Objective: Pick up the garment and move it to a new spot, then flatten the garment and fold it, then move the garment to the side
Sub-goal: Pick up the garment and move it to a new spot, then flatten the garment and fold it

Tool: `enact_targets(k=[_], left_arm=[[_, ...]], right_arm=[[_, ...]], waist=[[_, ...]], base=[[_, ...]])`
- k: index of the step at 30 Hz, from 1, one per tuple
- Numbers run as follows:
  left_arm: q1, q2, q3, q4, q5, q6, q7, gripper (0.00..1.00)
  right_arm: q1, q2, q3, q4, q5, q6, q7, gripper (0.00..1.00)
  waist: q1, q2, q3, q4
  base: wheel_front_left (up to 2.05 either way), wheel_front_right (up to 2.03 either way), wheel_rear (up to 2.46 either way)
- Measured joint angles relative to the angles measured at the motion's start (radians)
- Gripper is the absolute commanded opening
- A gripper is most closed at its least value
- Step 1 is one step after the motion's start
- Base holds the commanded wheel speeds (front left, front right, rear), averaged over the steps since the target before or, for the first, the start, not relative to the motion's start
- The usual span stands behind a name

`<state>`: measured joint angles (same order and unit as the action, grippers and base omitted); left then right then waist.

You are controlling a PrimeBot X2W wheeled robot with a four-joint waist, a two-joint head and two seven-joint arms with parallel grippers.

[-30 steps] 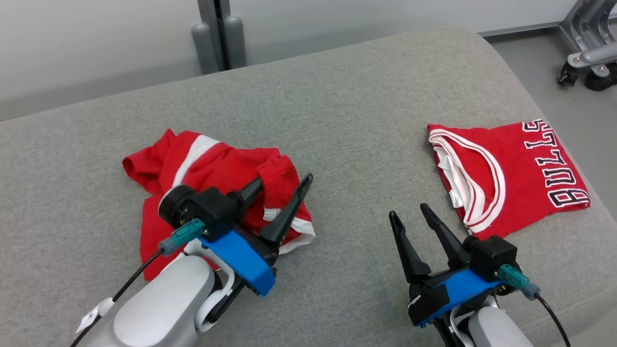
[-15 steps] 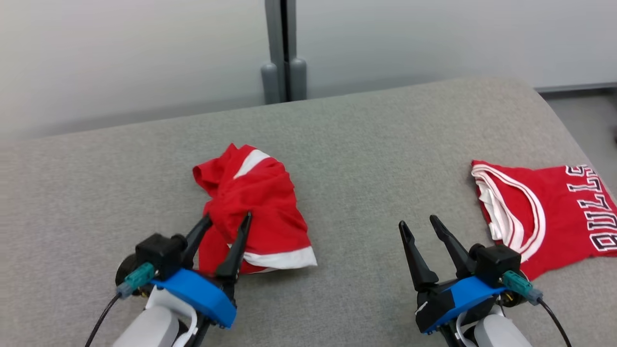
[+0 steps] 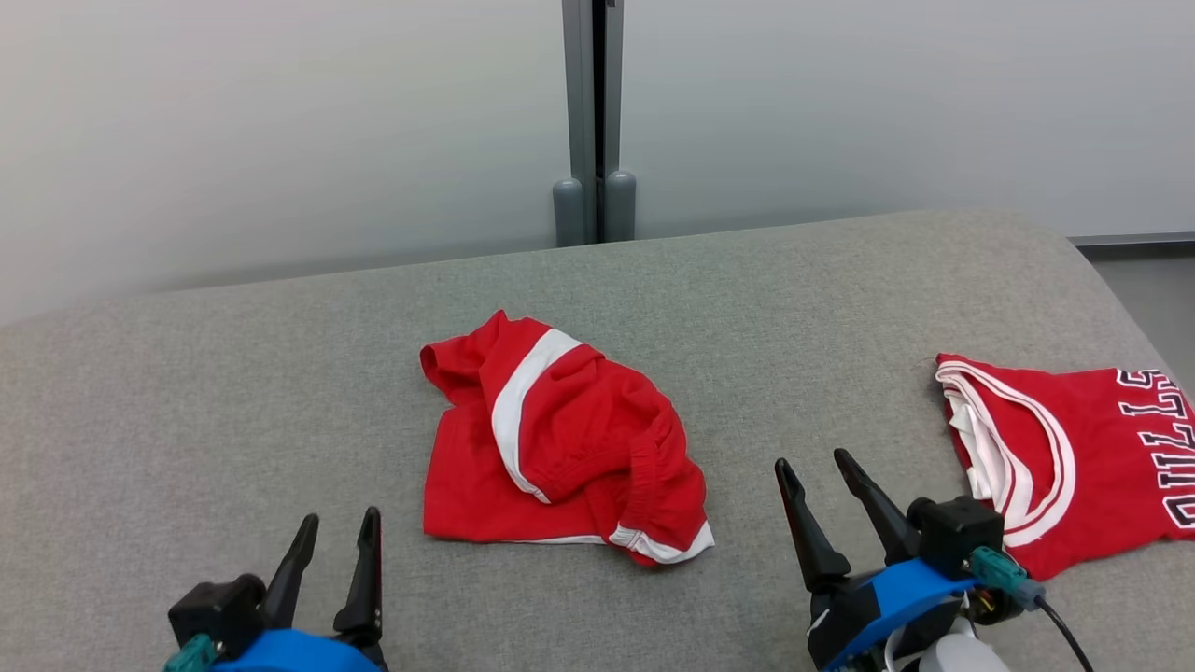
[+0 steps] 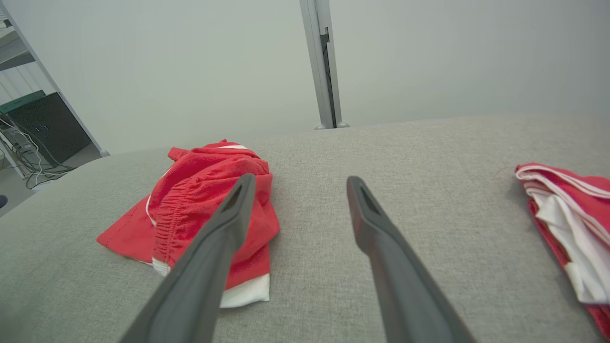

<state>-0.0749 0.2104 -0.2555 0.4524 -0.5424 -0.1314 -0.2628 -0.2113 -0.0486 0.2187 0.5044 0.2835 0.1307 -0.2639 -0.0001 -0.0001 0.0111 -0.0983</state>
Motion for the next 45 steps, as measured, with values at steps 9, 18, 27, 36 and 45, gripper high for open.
enact_targets(k=[9, 18, 27, 36, 45], left_arm=[[0.069, -0.061, 0.089, -0.028, 0.07, 0.0, 0.0, 1.0], [0.068, -0.067, 0.053, -0.006, 0.065, 0.0, 0.0, 1.0], [0.068, -0.04, 0.029, -0.001, 0.03, 0.0, 0.0, 1.0], [0.048, -0.03, 0.012, -0.007, 0.012, 0.0, 0.0, 1.0], [0.053, -0.031, 0.005, -0.003, 0.006, 0.0, 0.0, 1.0]], right_arm=[[0.014, 0.0, 0.016, 0.005, 0.0, 0.0, 0.0, 1.0], [-0.001, 0.0, 0.133, 0.02, 0.019, 0.0, 0.0, 1.0], [-0.048, 0.0, 0.13, 0.136, 0.059, 0.0, 0.0, 1.0], [-0.094, 0.0, 0.131, 0.156, 0.102, 0.0, 0.0, 0.0], [-0.119, 0.001, -0.002, 0.047, 0.136, 0.0, 0.0, 0.0]], waist=[[0.0002, 0.0001, -0.005, 0.034], [0.0002, 0.0001, -0.002, 0.11], [0.0002, 0.0001, 0.031, 0.19], [0.0002, 0.0002, 0.067, 0.233], [0.0002, 0.0001, 0.053, 0.193]], base=[[0.0, 0.0, 0.0], [0.0, 0.0, 0.0], [0.0, 0.0, 0.0], [0.0, 0.0, 0.0], [0.0, 0.0, 0.0]])
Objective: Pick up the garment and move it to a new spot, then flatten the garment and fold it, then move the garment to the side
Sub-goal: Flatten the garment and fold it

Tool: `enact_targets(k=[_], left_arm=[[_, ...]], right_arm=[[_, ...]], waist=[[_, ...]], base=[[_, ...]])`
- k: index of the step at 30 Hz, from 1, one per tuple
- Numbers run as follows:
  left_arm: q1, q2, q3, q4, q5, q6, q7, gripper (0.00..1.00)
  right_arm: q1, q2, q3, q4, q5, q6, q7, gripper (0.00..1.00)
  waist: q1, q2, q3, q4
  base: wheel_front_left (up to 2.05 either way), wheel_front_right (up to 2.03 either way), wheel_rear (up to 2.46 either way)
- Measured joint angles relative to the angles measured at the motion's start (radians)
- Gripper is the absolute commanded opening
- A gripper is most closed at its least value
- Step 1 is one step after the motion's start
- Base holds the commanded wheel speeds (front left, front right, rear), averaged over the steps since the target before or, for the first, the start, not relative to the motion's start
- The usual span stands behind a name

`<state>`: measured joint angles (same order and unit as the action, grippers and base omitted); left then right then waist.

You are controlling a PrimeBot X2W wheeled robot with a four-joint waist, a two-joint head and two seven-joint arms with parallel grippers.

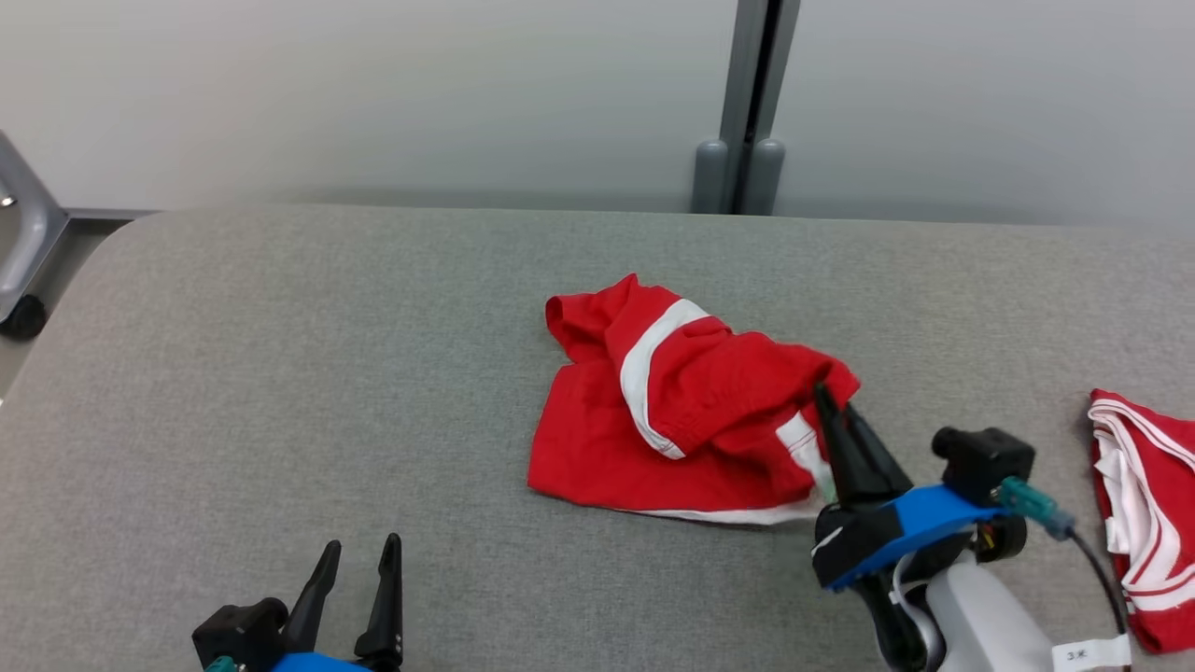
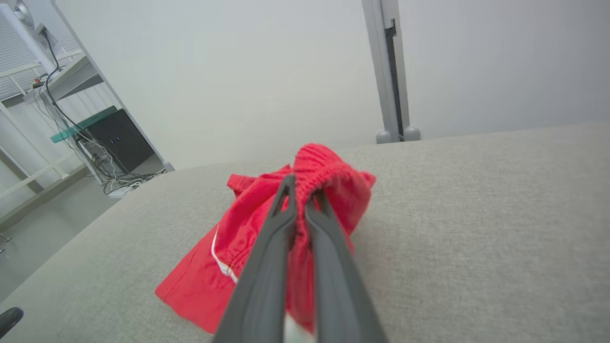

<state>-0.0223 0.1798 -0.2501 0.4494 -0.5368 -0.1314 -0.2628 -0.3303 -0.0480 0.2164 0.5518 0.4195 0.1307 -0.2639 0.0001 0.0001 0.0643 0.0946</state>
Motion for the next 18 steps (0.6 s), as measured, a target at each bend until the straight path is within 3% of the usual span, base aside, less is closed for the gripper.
enact_targets(k=[7, 13, 16, 18], left_arm=[[0.0, -0.016, -0.017, 0.004, 0.003, 0.0, 0.0, 1.0], [0.002, -0.019, -0.022, 0.014, 0.006, 0.0, 0.0, 1.0], [0.004, -0.021, -0.028, 0.021, 0.008, 0.0, 0.0, 1.0], [0.004, -0.021, -0.036, 0.025, 0.009, 0.0, 0.0, 1.0]], right_arm=[[-0.045, 0.0, -0.112, -0.067, -0.01, 0.0, 0.0, 0.0], [-0.133, -0.001, -0.217, -0.135, -0.103, 0.0, 0.0, 0.0], [-0.203, -0.003, -0.214, -0.169, -0.159, 0.0, 0.0, 0.0], [-0.238, -0.003, -0.156, -0.169, -0.173, 0.0, 0.0, 0.0]], waist=[[0.0, 0.0, -0.02, -0.025], [-0.0001, 0.0, -0.041, -0.025], [-0.0001, 0.0, -0.05, -0.012], [-0.0002, 0.0, -0.052, 0.002]], base=[[0.0, 0.0, 0.0], [0.0, 0.0, 0.0], [0.0, 0.0, 0.0], [0.0, 0.0, 0.0]])
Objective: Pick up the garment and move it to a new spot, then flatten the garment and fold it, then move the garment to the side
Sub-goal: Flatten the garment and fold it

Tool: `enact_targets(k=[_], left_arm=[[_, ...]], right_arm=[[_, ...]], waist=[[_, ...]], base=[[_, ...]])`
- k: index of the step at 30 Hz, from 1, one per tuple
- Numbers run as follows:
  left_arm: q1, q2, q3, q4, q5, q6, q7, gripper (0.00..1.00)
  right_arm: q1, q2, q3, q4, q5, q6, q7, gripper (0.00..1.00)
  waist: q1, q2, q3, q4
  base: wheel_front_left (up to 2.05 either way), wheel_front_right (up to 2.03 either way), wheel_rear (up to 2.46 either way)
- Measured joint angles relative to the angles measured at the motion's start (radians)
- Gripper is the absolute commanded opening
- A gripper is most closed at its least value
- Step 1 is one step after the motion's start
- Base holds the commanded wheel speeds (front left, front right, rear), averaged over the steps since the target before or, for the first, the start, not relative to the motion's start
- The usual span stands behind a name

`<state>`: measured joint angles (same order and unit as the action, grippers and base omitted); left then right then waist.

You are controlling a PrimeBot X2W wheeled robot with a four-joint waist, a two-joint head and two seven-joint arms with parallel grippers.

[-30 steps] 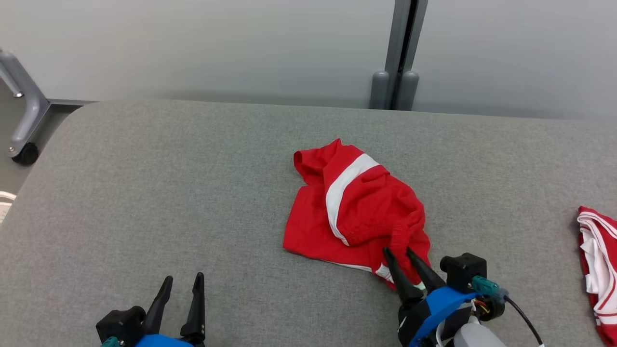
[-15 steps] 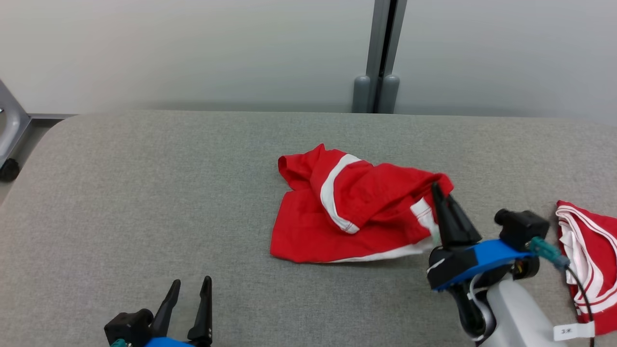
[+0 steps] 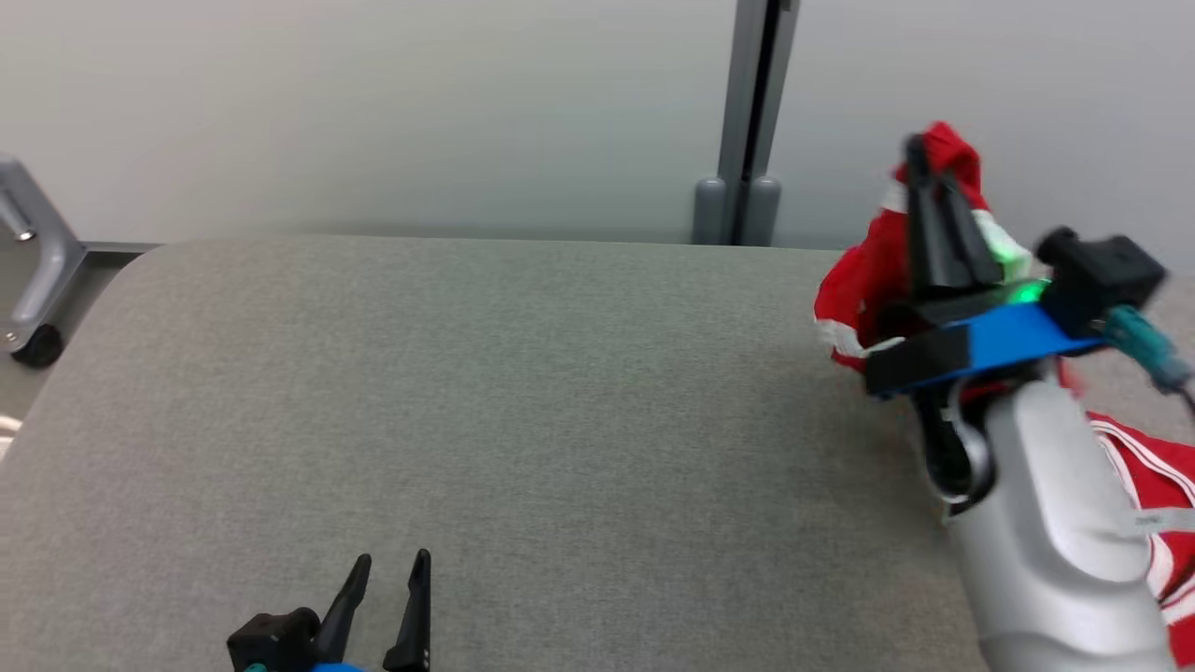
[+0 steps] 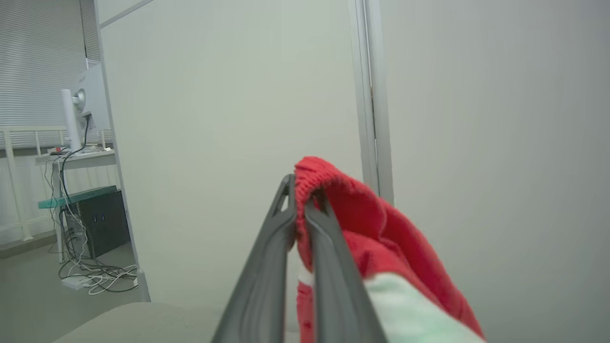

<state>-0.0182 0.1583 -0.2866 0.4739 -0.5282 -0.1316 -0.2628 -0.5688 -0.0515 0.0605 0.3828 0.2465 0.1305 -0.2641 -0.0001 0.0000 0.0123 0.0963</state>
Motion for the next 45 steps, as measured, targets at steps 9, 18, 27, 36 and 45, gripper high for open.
enact_targets(k=[9, 18, 27, 36, 45], left_arm=[[-0.012, 0.009, -0.067, 0.009, -0.011, 0.0, 0.0, 1.0], [-0.031, 0.041, -0.084, 0.021, -0.044, 0.0, 0.0, 1.0], [-0.025, 0.025, -0.022, 0.004, -0.017, 0.0, 0.0, 1.0], [-0.025, 0.006, -0.004, -0.02, 0.004, 0.0, 0.0, 1.0], [-0.025, 0.026, -0.008, -0.038, 0.001, 0.0, 0.0, 1.0]], right_arm=[[-0.012, 0.003, 0.361, 0.234, 0.128, 0.0, 0.0, 0.0], [0.061, 0.005, 0.725, 0.33, 0.395, 0.0, 0.007, 1.0], [0.076, 0.003, 0.56, 0.293, 0.343, 0.0, 0.002, 1.0], [0.225, 0.002, 0.294, 0.31, 0.14, 0.0, 0.002, 1.0], [0.382, 0.002, 0.128, 0.332, 0.069, 0.0, 0.002, 1.0]], waist=[[0.0, 0.0, 0.003, 0.122], [0.0002, 0.0, 0.057, 0.213], [0.0002, 0.0001, 0.053, 0.1], [0.0, 0.0, 0.038, 0.018], [0.0001, 0.0001, 0.066, 0.022]], base=[[0.0, 0.0, 0.0], [0.0, 0.0, 0.0], [0.0, 0.0, 0.0], [0.0, 0.0, 0.0], [0.0, 0.0, 0.0]])
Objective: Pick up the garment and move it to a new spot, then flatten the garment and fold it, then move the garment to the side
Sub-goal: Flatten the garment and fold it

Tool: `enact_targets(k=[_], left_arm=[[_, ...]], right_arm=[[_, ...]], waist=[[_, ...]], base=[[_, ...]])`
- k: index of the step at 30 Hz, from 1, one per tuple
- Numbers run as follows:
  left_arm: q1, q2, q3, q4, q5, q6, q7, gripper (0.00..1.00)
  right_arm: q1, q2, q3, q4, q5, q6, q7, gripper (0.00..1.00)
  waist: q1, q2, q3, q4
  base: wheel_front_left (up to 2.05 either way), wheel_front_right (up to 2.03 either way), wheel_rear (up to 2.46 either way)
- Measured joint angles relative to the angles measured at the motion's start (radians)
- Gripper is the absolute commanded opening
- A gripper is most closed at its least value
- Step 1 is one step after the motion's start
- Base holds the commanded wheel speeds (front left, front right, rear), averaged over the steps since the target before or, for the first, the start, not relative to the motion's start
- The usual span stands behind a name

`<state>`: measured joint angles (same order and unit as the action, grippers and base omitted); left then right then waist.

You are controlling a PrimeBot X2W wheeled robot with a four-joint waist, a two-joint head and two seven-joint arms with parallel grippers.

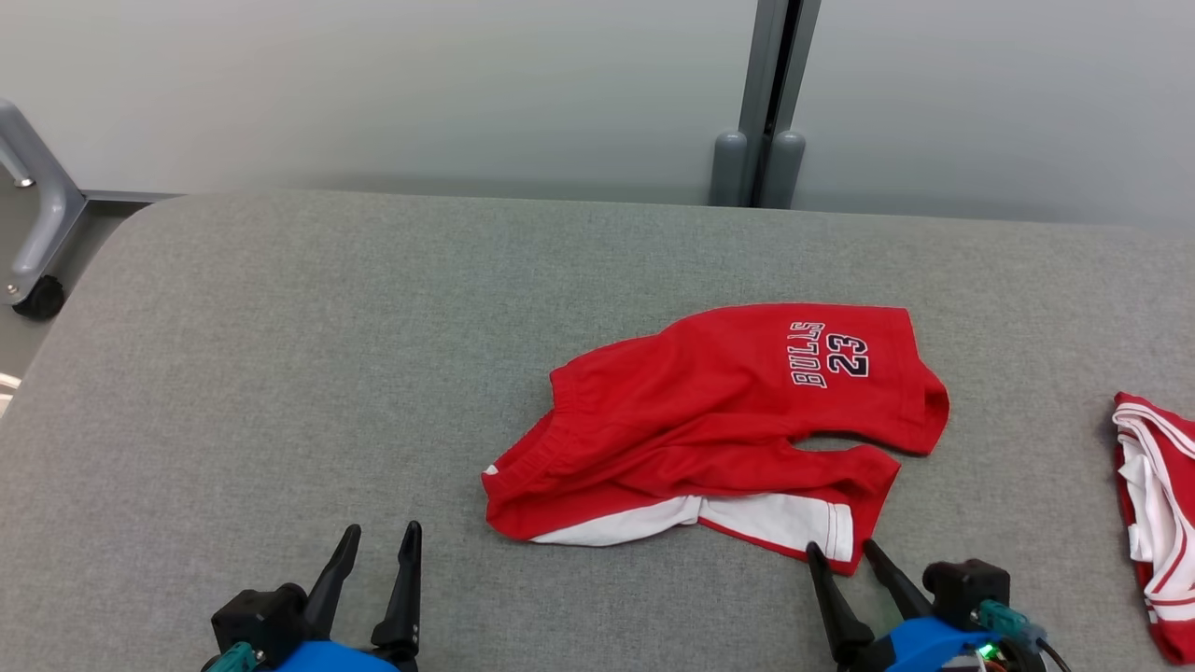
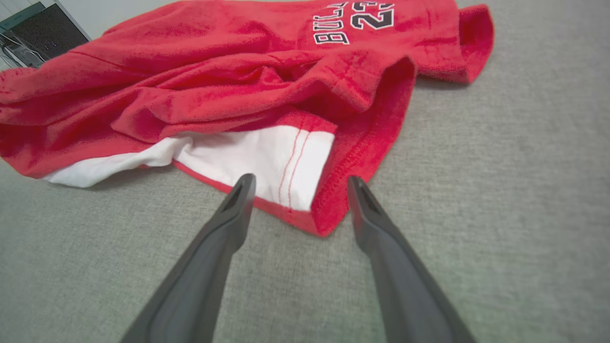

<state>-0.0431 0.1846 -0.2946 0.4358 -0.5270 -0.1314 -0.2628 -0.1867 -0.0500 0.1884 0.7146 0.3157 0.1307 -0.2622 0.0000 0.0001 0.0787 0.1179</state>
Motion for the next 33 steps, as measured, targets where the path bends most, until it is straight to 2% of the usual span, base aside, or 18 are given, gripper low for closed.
enact_targets(k=[10, 11, 12, 13, 17, 20, 25, 29, 30, 31, 32, 33], left_arm=[[-0.001, 0.009, -0.006, -0.01, -0.009, 0.0, 0.0, 1.0], [-0.002, 0.01, -0.007, -0.011, -0.01, 0.0, 0.0, 1.0], [-0.003, 0.011, -0.008, -0.012, -0.01, 0.0, 0.0, 1.0], [-0.003, 0.012, -0.009, -0.013, -0.011, 0.0, 0.0, 1.0], [-0.003, 0.017, -0.01, -0.015, -0.018, 0.0, 0.0, 1.0], [-0.003, 0.017, -0.018, -0.024, -0.026, 0.0, 0.0, 1.0], [0.005, 0.016, -0.048, -0.045, -0.047, 0.0, 0.0, 1.0], [0.015, 0.02, -0.059, -0.049, -0.047, 0.0, 0.0, 1.0], [0.017, 0.023, -0.085, -0.06, -0.048, 0.0, 0.0, 1.0], [0.017, 0.023, -0.085, -0.06, -0.048, 0.0, 0.0, 1.0], [0.017, 0.026, -0.104, -0.073, -0.057, 0.0, 0.0, 1.0], [0.017, 0.029, -0.126, -0.086, -0.065, 0.0, 0.0, 1.0]], right_arm=[[0.015, 0.001, -0.015, -0.035, 0.017, 0.0, 0.0, 1.0], [0.012, 0.001, -0.008, -0.035, 0.018, 0.0, 0.0, 0.8], [0.01, 0.001, -0.001, -0.032, 0.024, 0.0, 0.0, 0.31], [0.007, 0.001, 0.003, -0.028, 0.027, 0.0, 0.0, 0.0], [-0.007, 0.002, -0.002, -0.02, 0.027, 0.0, 0.0, 0.0], [-0.008, 0.003, -0.068, -0.028, -0.001, 0.0, 0.0, 0.0], [0.045, 0.001, -0.2, -0.07, -0.127, 0.0, 0.0, 0.0], [0.075, 0.001, -0.26, -0.088, -0.183, 0.0, 0.0, 0.0], [0.087, 0.002, -0.29, -0.104, -0.209, 0.0, 0.0, 0.08], [0.087, 0.002, -0.29, -0.104, -0.209, 0.0, 0.0, 0.66], [0.09, 0.001, -0.299, -0.108, -0.209, 0.0, 0.0, 1.0], [0.093, 0.001, -0.307, -0.118, -0.207, 0.0, 0.0, 1.0]], waist=[[0.0, 0.0, 0.02, 0.004], [0.0001, 0.0, 0.022, 0.004], [0.0, 0.0, 0.024, 0.005], [0.0, 0.0, 0.025, 0.004], [0.0, 0.0, 0.026, -0.002], [0.0, 0.0001, 0.02, -0.013], [0.0, -0.0001, -0.002, -0.039], [-0.0001, 0.0, -0.014, -0.058], [0.0, -0.0001, -0.02, -0.071], [0.0, -0.0001, -0.02, -0.071], [0.0, -0.0001, -0.022, -0.075], [-0.0001, -0.0001, -0.024, -0.08]], base=[[0.0, 0.0, 0.0], [0.0, 0.0, 0.0], [0.0, 0.0, 0.0], [0.0, 0.0, 0.0], [0.0, 0.0, 0.0], [0.0, 0.0, 0.0], [0.0, 0.0, 0.0], [0.0, 0.0, 0.0], [0.0, 0.0, 0.0], [0.0, 0.0, 0.0], [0.0, 0.0, 0.0], [0.0, 0.0, 0.0]])
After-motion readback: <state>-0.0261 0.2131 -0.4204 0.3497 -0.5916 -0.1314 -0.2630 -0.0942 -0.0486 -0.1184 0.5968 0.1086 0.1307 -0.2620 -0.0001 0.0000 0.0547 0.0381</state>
